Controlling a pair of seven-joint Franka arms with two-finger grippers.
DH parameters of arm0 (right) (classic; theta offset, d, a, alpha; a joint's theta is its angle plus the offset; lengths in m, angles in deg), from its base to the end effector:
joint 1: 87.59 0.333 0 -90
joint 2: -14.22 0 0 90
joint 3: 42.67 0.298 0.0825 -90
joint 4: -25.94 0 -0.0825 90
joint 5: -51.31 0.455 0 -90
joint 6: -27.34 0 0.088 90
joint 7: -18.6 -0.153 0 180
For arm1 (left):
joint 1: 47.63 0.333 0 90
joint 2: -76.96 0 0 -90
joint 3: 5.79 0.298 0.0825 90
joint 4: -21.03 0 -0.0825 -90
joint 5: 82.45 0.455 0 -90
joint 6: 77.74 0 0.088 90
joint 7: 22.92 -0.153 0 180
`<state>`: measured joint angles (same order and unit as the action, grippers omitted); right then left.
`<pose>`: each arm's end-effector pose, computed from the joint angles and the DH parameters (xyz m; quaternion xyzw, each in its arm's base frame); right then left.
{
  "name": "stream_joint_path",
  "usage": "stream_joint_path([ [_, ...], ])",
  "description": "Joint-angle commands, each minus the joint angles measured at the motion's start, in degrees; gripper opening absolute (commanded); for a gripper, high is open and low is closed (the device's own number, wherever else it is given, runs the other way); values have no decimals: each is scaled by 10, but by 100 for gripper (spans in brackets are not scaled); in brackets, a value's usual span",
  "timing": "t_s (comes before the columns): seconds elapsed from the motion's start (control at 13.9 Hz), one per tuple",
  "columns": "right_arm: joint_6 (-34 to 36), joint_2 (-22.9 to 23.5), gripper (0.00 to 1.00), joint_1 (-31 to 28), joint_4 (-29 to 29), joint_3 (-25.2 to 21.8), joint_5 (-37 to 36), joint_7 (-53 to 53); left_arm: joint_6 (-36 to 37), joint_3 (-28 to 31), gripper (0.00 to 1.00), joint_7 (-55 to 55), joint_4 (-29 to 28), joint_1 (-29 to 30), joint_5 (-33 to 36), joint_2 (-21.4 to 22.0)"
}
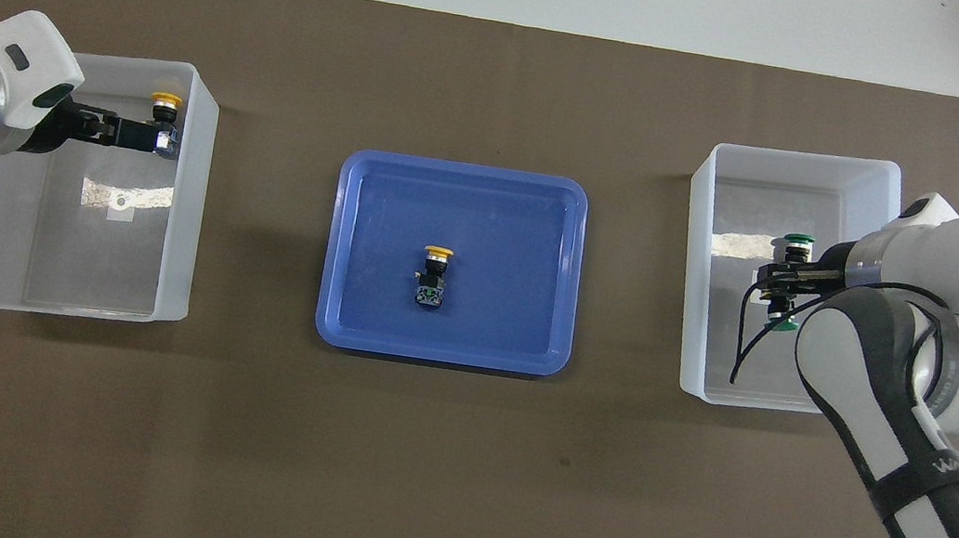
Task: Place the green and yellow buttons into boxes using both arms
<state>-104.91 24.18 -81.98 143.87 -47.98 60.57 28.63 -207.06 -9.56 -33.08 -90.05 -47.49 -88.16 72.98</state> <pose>0.6424 0.0117 0.2529 -0.9970 -0.0390 -0.0431 0.0504 0.6715 -0.0485 0.3804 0.9870 -0.0923 0.1263 0.0373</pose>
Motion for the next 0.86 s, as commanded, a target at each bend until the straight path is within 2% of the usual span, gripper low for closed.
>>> stream_joint_path([
  [0.0, -41, 22, 0, -8, 16, 8, -6, -1, 20, 5, 100, 40, -19, -58, 8, 22],
  [0.07, -55, 30, 0, -10, 16, 8, -6, -1, 20, 4, 100, 45, -23, -75, 8, 22],
  [0.14, -55, 32, 20, -10, 16, 9, -6, -5, 17, 3, 100, 64, -26, -97, 8, 16],
  [0.22, -56, 32, 59, -7, 16, 8, -5, -21, 10, 4, 100, 102, -31, -129, 8, 13],
  [0.29, -55, 32, 86, -6, 16, 8, -5, -44, -3, 3, 100, 134, -38, -144, 9, 12],
  [0.36, -50, 31, 100, -5, 14, 8, -5, -62, -11, 2, 100, 148, -48, -160, 8, 12],
  [0.65, -13, 1, 100, -5, -25, 6, -8, -114, -64, 2, 100, 214, -74, -224, 8, 0],
  [0.79, 36, -13, 100, -6, -65, 1, -40, -135, -95, 2, 100, 236, -67, -251, 8, -40],
])
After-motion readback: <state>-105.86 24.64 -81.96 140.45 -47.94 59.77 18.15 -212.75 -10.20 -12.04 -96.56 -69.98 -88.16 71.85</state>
